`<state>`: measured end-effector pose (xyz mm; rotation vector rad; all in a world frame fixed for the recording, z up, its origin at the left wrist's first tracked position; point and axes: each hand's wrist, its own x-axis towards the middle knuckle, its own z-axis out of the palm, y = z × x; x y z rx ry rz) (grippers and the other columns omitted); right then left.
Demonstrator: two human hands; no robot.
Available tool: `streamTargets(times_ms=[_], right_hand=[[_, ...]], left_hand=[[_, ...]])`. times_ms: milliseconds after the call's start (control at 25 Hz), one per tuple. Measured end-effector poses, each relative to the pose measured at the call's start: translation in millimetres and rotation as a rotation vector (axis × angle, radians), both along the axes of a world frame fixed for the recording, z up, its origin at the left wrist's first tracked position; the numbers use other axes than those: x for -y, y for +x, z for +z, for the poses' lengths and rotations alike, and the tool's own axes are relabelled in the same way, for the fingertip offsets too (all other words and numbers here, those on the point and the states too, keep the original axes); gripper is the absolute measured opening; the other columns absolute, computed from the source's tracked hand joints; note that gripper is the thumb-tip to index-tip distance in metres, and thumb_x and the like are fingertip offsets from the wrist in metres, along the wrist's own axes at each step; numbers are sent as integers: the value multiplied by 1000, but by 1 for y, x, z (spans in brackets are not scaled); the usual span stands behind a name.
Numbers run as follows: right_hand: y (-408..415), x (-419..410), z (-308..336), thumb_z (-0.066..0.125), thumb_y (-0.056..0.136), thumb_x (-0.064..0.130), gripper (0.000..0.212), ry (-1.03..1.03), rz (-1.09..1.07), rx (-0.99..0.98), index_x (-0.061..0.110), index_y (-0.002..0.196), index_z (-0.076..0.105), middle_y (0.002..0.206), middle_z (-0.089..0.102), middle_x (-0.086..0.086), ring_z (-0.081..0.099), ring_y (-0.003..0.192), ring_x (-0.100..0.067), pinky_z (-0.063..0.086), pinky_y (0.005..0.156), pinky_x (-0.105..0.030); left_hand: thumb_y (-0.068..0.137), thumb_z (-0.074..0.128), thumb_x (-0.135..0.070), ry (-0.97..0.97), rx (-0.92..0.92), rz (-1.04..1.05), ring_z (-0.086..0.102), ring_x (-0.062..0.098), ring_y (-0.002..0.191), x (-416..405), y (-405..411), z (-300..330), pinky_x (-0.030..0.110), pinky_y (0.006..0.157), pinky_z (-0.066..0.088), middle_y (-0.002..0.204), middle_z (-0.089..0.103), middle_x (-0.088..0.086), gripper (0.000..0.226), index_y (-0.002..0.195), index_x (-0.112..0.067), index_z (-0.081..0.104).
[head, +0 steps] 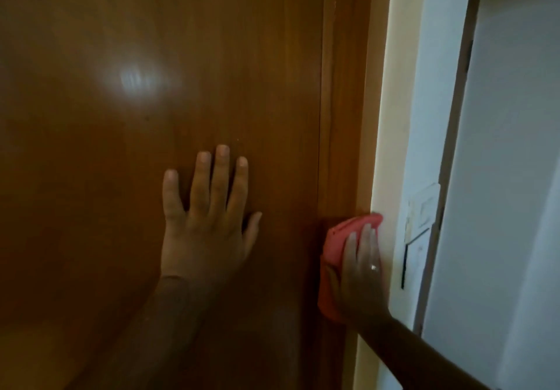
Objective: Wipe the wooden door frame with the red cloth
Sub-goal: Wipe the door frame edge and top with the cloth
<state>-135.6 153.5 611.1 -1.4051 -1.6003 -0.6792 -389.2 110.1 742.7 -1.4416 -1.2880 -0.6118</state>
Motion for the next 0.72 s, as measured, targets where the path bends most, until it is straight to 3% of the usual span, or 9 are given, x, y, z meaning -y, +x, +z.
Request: streamTargets(times_ms=[120, 200, 280, 360, 440, 560, 720], right_hand=[[-1, -1, 48, 59, 93, 36, 81, 73, -6, 42, 4, 153, 16, 156, 23, -31, 33, 139, -50, 44, 99, -65], [0, -9, 112, 62, 91, 34, 87, 195, 55, 9, 5, 155, 11, 160, 15, -28, 22, 145, -46, 34, 109, -60], [2, -18, 161, 60, 92, 34, 83, 304, 93, -24, 5, 154, 13, 161, 16, -28, 19, 147, -45, 31, 112, -56], [6, -28, 166, 58, 94, 34, 78, 377, 116, -28, 5, 153, 15, 160, 17, -27, 18, 147, -44, 30, 112, -51], [10, -34, 117, 55, 96, 35, 74, 365, 128, -2, 6, 152, 17, 159, 18, -26, 20, 146, -44, 25, 114, -50], [14, -15, -31, 59, 95, 37, 65, 207, 47, 115, 0, 142, 34, 143, 39, -33, 38, 132, -50, 28, 110, -54], [19, 37, -207, 95, 56, 38, 88, -465, 80, 184, 1, 121, 49, 115, 64, -29, 67, 101, -45, 49, 92, -49]], left_hand=[[93, 45, -57, 26, 76, -70, -5, 37, 153, -6, 5, -13, 59, 117, -18, 168, 0, 20, 90, 161, -11, 9], [90, 52, -52, 17, 39, -97, 1, 37, 153, -4, 20, -49, 59, 118, -16, 168, 3, 19, 91, 161, -10, 14], [90, 54, -52, -3, -55, -68, 13, 37, 152, 0, 36, -96, 60, 121, -5, 167, 12, 19, 87, 160, -10, 23], [92, 51, -56, -12, -99, -15, 24, 35, 148, -2, 42, -126, 60, 118, 11, 162, 23, 20, 82, 157, -10, 32], [94, 48, -58, 9, -106, 26, 28, 34, 144, -9, 38, -133, 61, 111, 20, 158, 29, 19, 78, 154, -9, 39], [94, 46, -56, 54, -97, 19, 28, 35, 144, -19, 33, -140, 66, 108, 20, 158, 30, 19, 77, 154, -8, 39], [94, 45, -57, 77, -75, 27, 24, 37, 146, -26, 34, -149, 68, 110, 14, 160, 27, 19, 82, 157, -8, 30]])
